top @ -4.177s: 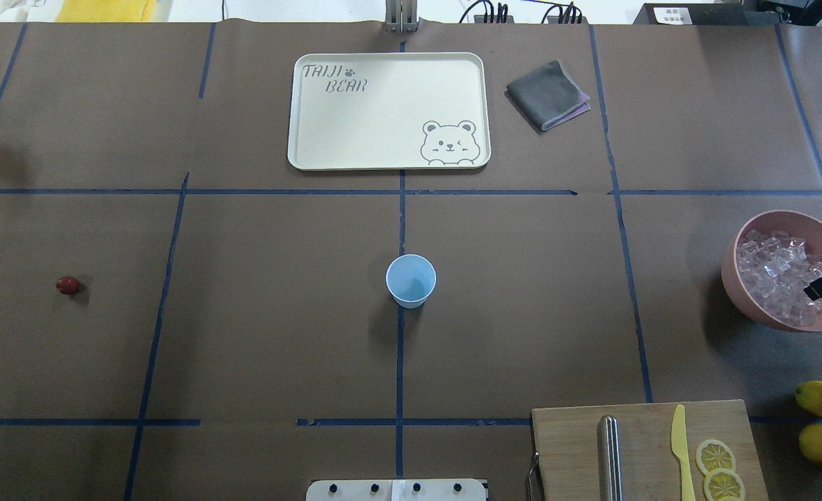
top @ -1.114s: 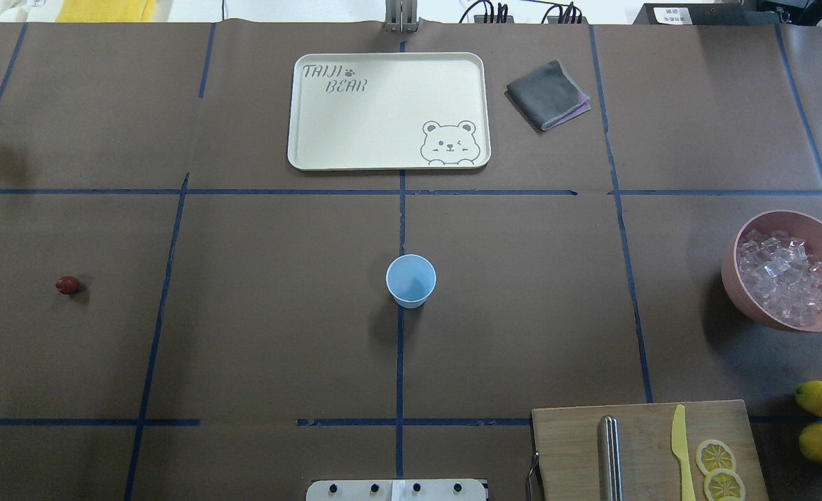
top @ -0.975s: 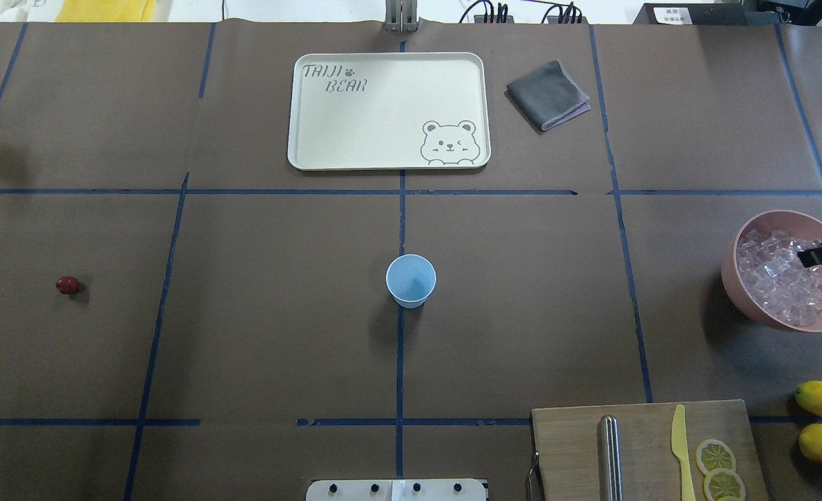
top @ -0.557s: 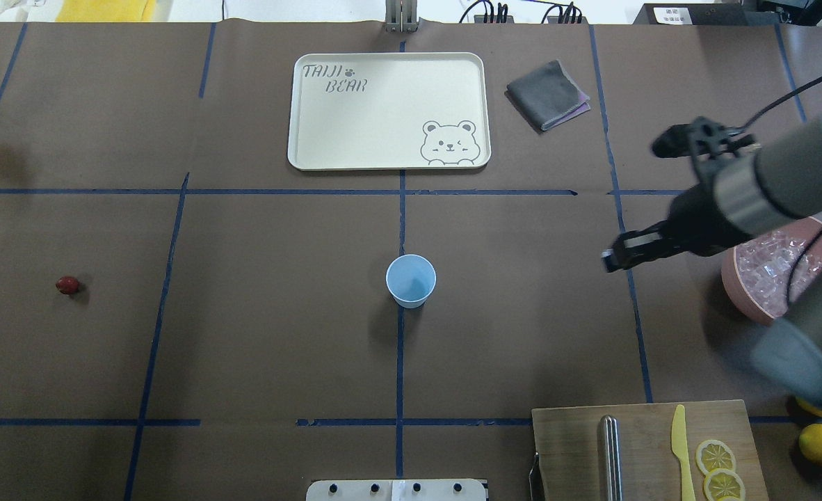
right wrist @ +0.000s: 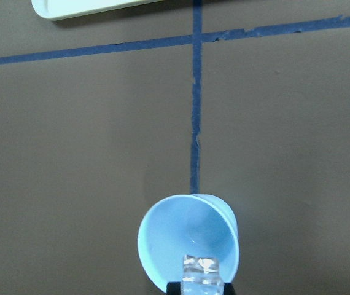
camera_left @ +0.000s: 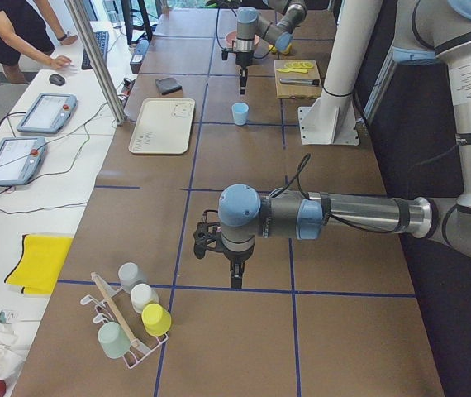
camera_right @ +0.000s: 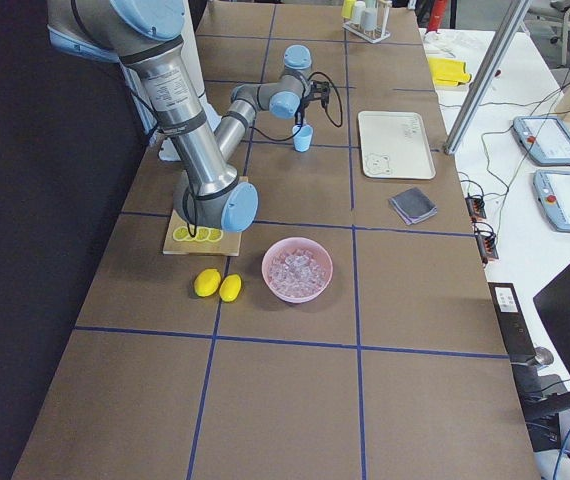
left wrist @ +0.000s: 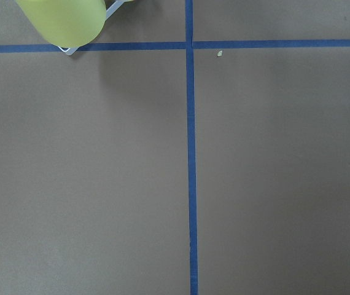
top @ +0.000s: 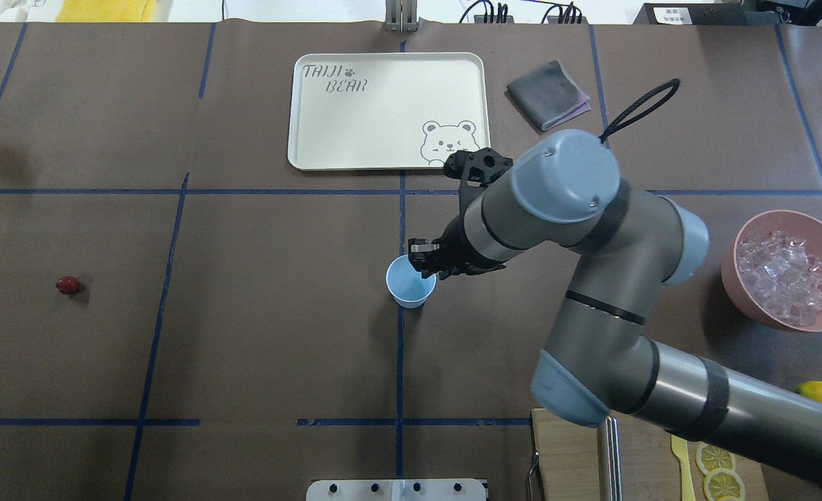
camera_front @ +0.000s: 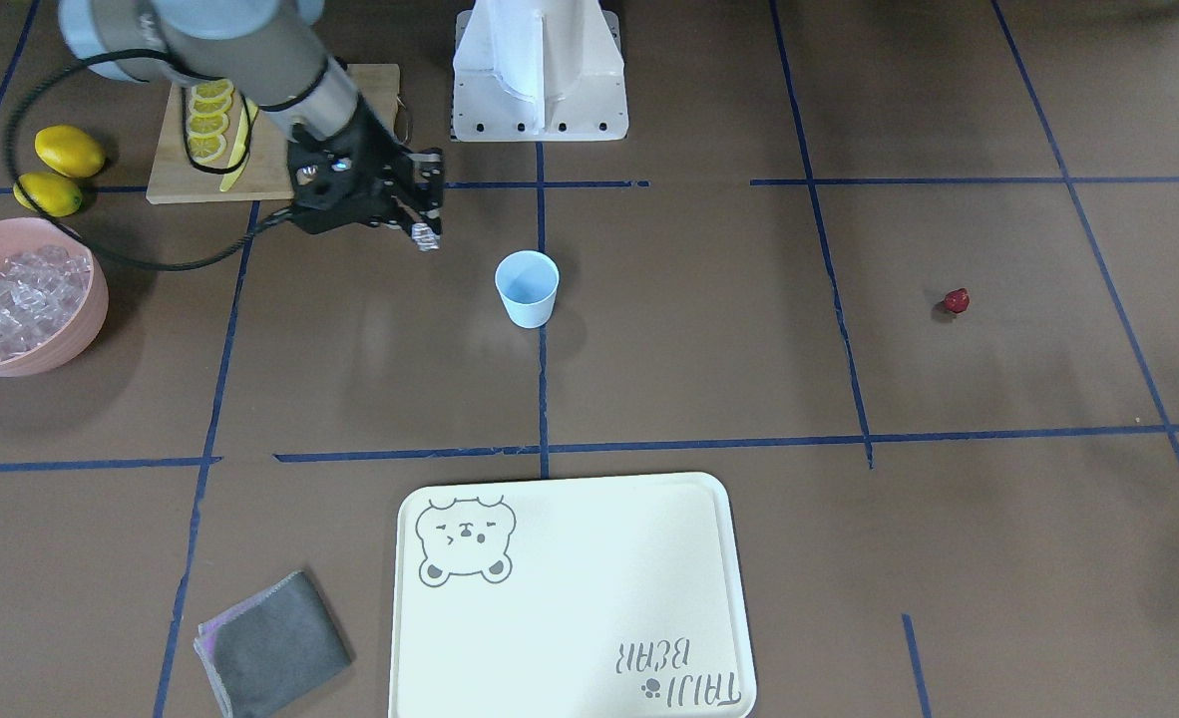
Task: Put ice and strawberries in cup
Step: 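Carry the ice cube with the right gripper over the blue cup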
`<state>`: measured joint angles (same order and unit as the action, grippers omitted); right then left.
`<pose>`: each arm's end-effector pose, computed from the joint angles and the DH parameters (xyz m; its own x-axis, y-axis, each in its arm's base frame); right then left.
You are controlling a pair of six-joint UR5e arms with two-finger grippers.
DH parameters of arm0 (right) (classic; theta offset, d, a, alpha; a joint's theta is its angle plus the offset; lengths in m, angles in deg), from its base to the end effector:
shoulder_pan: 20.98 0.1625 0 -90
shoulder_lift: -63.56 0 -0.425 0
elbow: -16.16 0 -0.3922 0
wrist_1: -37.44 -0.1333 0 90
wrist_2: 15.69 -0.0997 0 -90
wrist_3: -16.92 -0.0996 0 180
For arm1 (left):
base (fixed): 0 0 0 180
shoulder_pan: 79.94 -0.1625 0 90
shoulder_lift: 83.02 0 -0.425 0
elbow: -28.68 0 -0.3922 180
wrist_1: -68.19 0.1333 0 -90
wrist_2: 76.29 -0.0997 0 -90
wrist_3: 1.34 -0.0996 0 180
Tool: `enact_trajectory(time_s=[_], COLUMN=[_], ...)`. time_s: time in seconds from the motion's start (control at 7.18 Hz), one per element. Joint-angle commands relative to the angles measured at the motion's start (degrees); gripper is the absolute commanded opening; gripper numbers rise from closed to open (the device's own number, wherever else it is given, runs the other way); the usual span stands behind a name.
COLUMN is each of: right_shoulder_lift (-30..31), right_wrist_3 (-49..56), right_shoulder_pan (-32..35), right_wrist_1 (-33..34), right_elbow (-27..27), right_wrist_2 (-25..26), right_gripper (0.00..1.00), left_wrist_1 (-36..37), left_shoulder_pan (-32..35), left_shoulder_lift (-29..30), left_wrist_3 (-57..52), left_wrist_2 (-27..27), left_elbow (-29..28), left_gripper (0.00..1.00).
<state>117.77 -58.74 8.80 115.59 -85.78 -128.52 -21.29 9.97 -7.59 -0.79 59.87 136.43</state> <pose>-0.5102 -0.4010 0.1775 0.4672 0.0044 0.8841 -0.0533 0.9983 0.0232 -0.0609 -0.3876 0.6164 0.6926 0.0250 -0.7209 0.0051 0.9992 0.0395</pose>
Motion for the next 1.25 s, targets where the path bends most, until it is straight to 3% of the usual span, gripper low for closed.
enact_trajectory(time_s=[0.0,0.14,0.28,0.7,1.11], right_shoulder_lift=[-3.1,-3.1,-3.1,-2.7,-0.2], right_wrist_3=[-1.5,-1.5,-1.6,-1.7,-1.6], right_shoulder_pan=[-1.0,-1.0,-1.0,-1.0,-0.7], right_wrist_1=[-0.1,-0.2,-0.2,-0.2,0.2], right_elbow=[3.8,3.9,3.9,3.5,0.5], right_wrist_2=[1.3,1.3,1.3,1.9,1.9], right_gripper=[0.01,0.18,0.60,0.98,0.98], left_wrist_1=[-0.1,0.0,0.0,-0.1,-0.1], left_shoulder_pan=[0.0,0.0,0.0,0.0,0.0], left_shoulder_lift=[0.0,0.0,0.0,0.0,0.0], left_wrist_3=[0.2,0.2,0.1,-0.2,0.2], left_wrist_2=[0.1,0.1,0.1,0.2,0.2], left_elbow=[0.0,0.0,0.0,0.0,0.1], left_gripper=[1.00,1.00,1.00,1.00,1.00])
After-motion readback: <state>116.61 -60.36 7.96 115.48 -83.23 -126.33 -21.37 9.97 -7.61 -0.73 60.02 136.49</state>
